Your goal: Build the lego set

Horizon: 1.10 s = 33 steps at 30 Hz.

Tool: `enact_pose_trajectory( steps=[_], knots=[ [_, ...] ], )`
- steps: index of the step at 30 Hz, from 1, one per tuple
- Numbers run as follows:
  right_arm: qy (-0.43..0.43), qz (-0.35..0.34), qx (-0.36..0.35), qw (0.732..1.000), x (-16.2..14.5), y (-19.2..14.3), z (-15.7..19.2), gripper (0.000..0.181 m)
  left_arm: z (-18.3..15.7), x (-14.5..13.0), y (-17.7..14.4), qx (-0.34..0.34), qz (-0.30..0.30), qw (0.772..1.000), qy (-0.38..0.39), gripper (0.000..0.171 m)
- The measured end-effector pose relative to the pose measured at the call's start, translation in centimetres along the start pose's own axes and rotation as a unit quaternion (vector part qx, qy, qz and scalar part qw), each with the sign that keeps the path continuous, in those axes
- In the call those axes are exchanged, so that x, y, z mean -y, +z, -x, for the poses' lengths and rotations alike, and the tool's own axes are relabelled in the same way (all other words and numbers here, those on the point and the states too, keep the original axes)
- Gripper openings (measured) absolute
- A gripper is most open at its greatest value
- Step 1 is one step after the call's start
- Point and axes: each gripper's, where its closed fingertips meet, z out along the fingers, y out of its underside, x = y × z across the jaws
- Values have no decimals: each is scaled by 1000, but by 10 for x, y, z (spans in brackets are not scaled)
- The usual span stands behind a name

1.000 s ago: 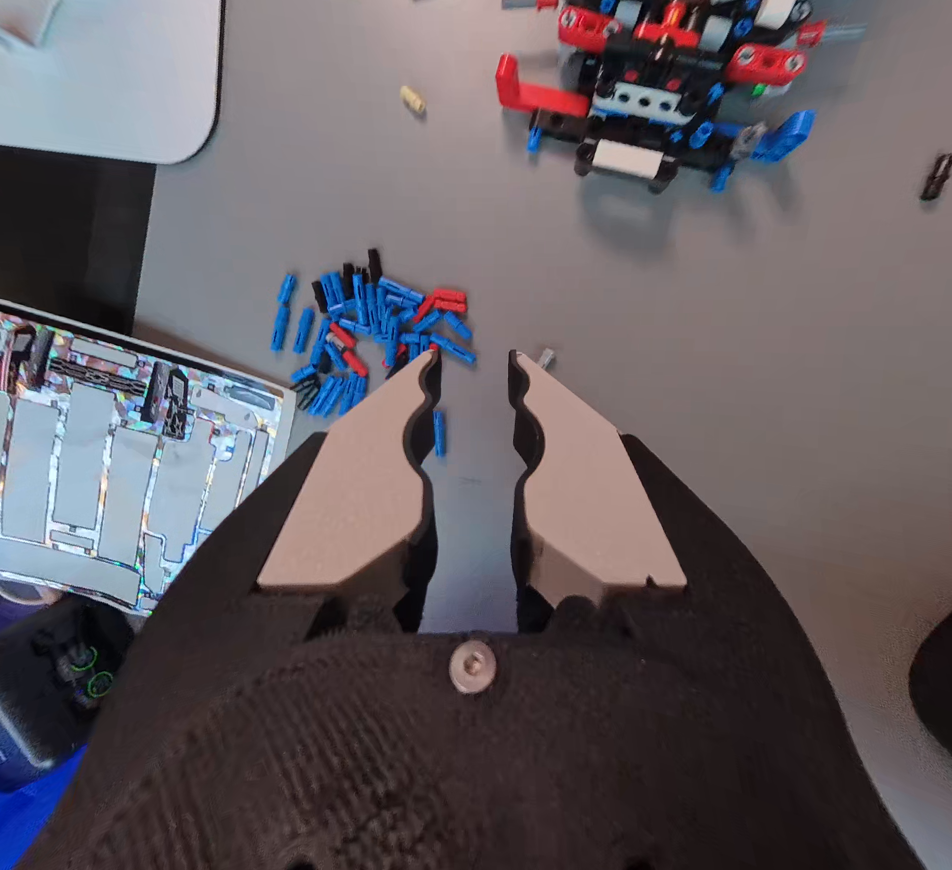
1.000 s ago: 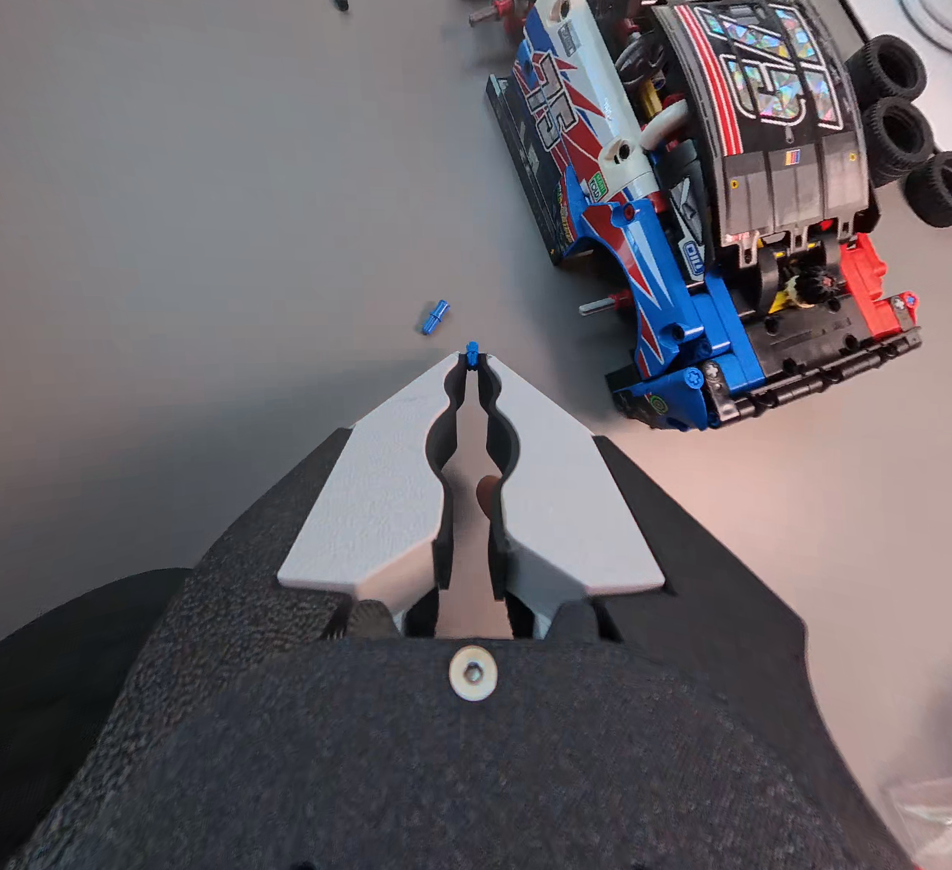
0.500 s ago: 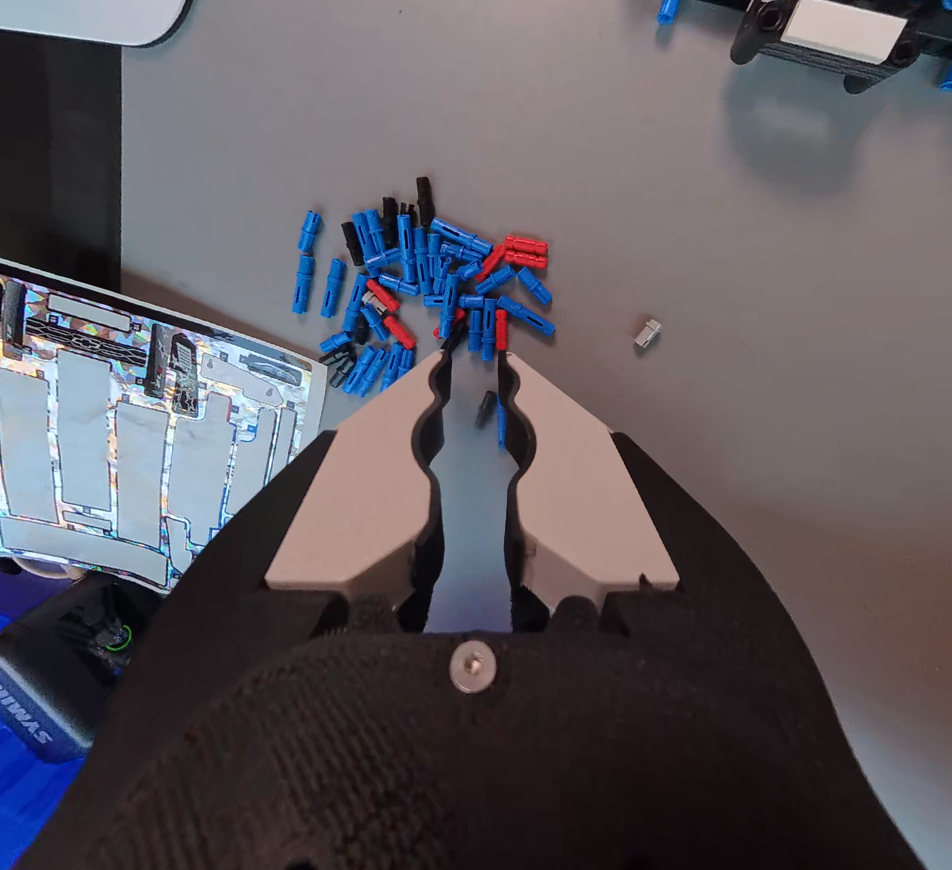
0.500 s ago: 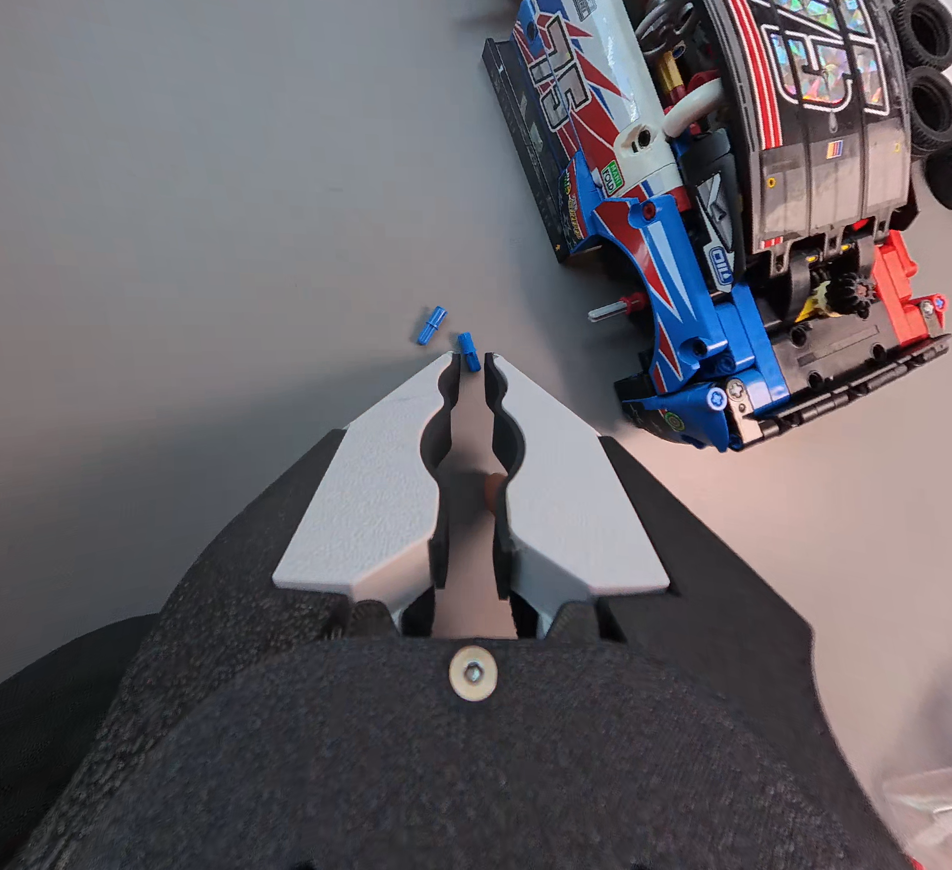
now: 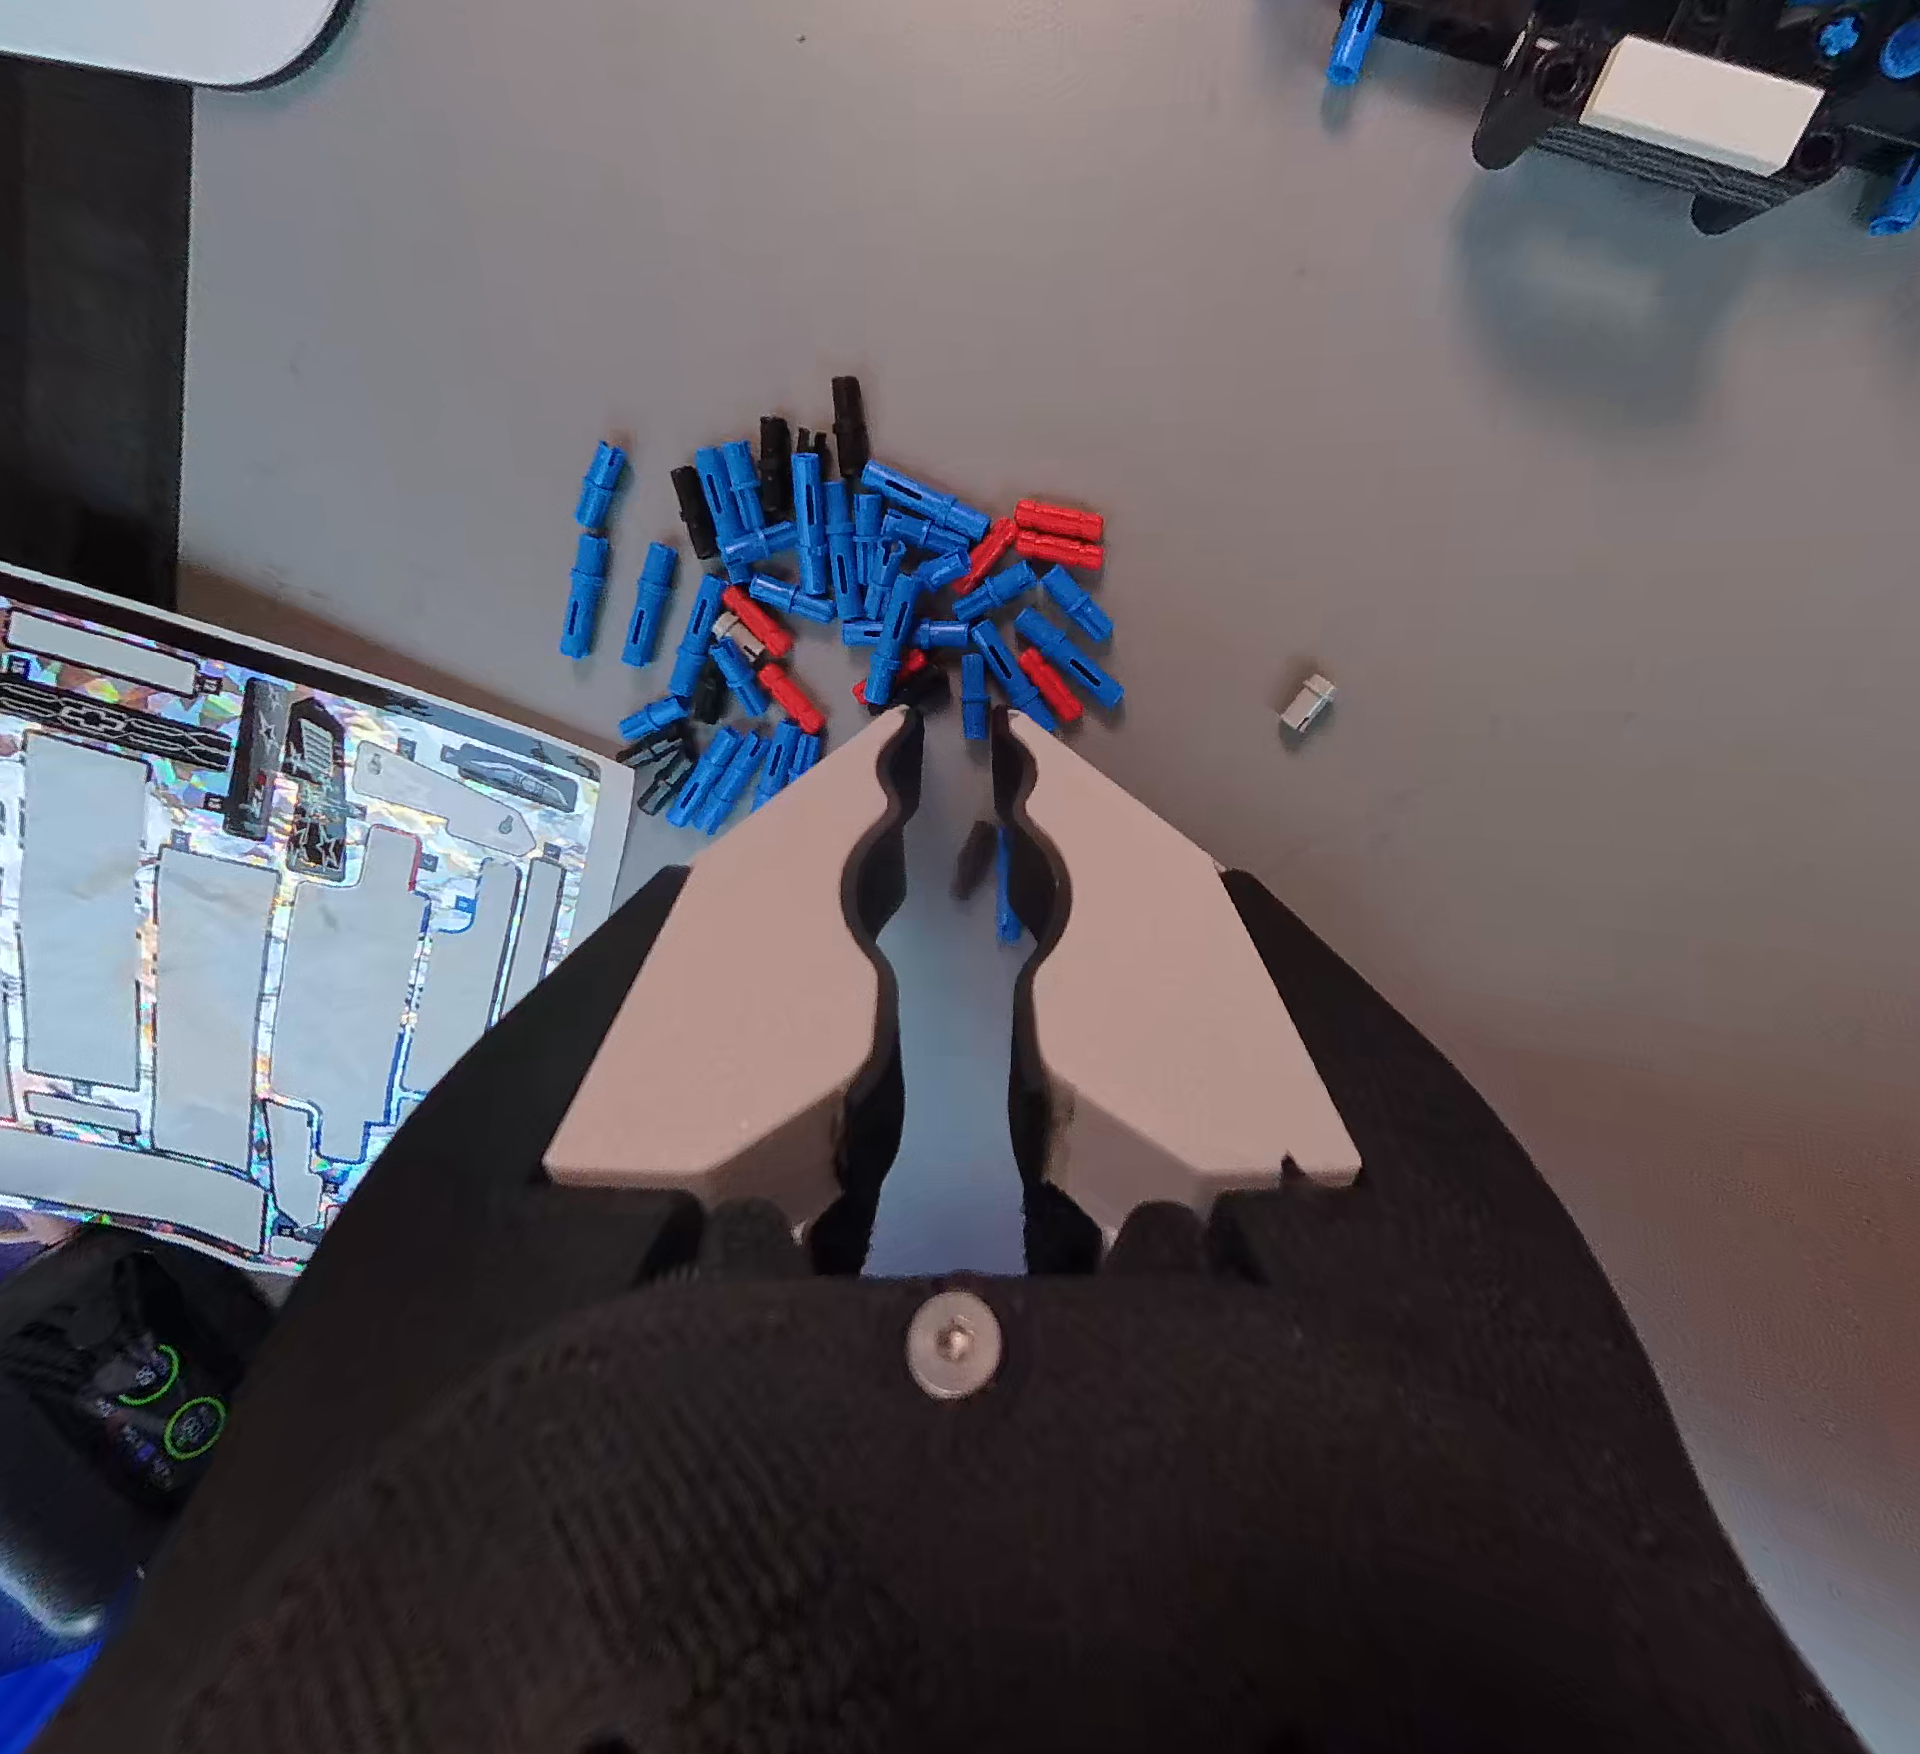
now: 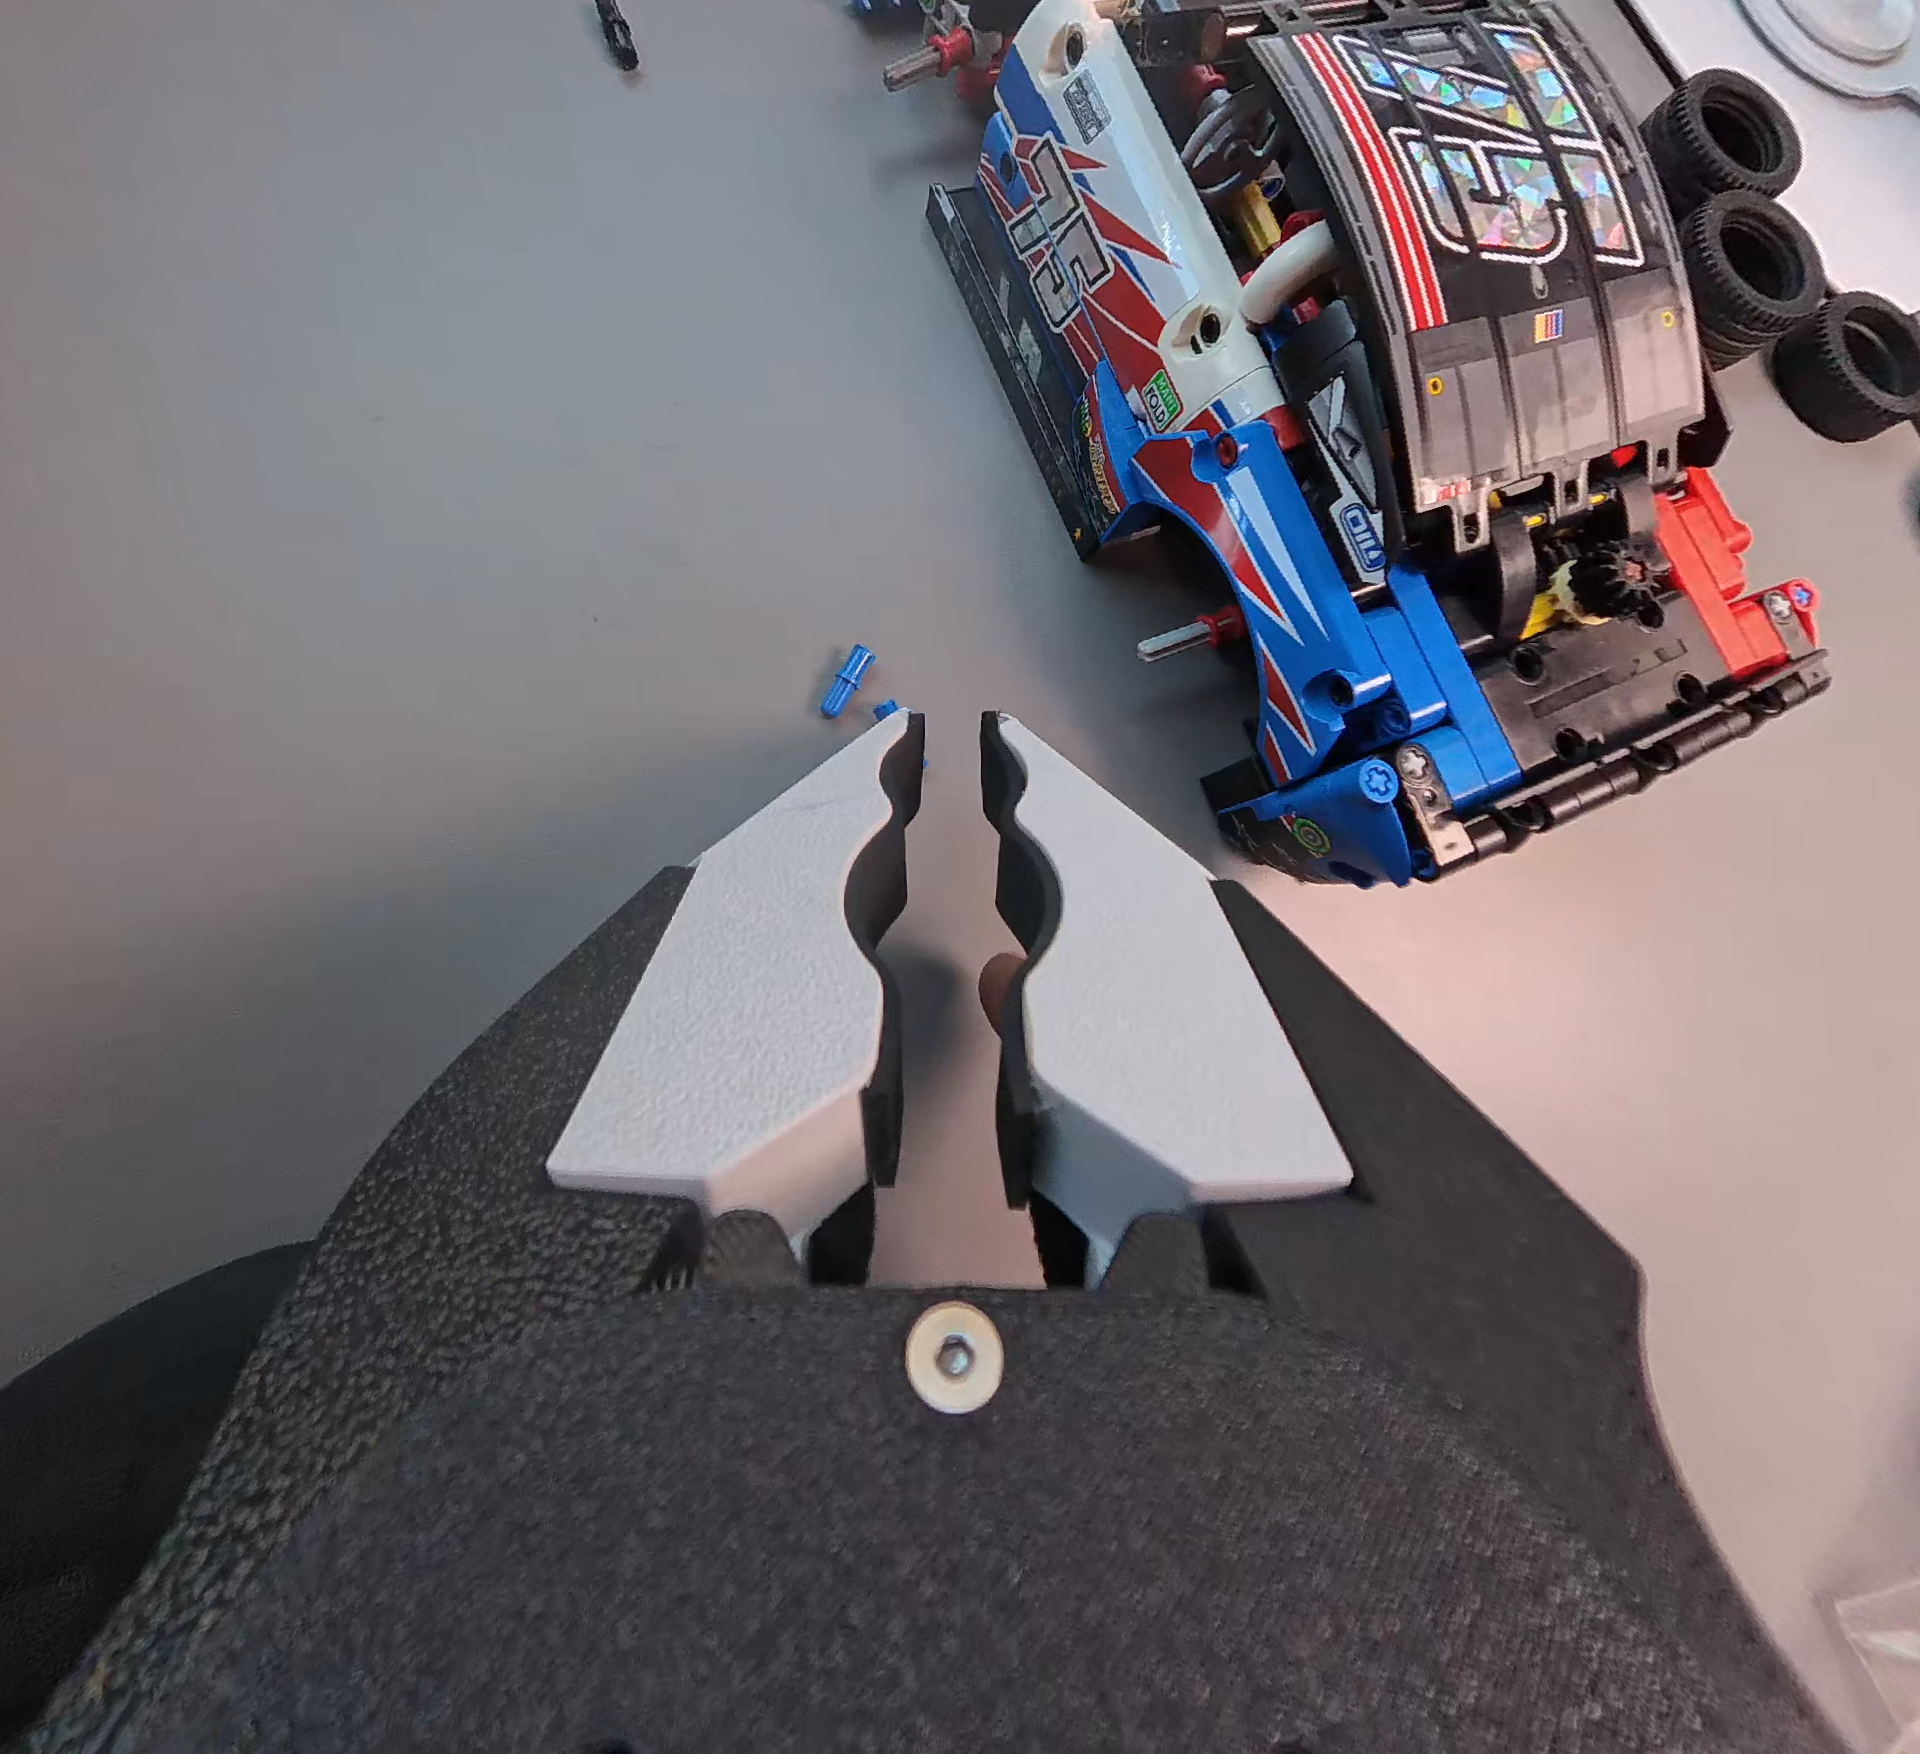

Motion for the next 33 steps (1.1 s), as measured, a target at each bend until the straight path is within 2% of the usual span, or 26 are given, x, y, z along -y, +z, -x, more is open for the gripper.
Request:
enact_pose_trajectory(
  steps=[10, 12, 14, 16, 18, 22, 24, 27, 33],
  knots=[
    [1, -5, -2, 1000, 1, 0, 0, 8, 2, 1, 1, 9, 6, 1000, 2, 3],
    [0, -17, -12, 1000, 6, -2, -3, 8, 2, 8, -9, 10, -17, 1000, -3, 3],
    [-1, -44, -28, 999, 16, -7, -8, 8, -7, 29, -29, -5, -79, 997, -15, 3],
    [-9, -95, -42, 995, 35, -14, -11, 8, -38, 67, -59, -54, -172, 984, -8, 3],
    [-23, -159, -53, 986, 61, -22, -9, 8, -86, 104, -85, -105, -241, 964, 34, 3],
    [-66, -239, -37, 968, 106, -27, 15, 10, -187, 155, -103, -196, -296, 926, 129, 3],
    [-82, -251, -13, 964, 118, -24, 32, 11, -223, 169, -101, -224, -295, 914, 165, 3],
    [-93, -261, 4, 961, 127, -23, 47, 11, -251, 177, -92, -236, -271, 909, 210, 3],
    [-111, -258, 12, 960, 124, -25, 58, 4, -264, 180, -85, -252, -245, 908, 227, 3]
  ],
)
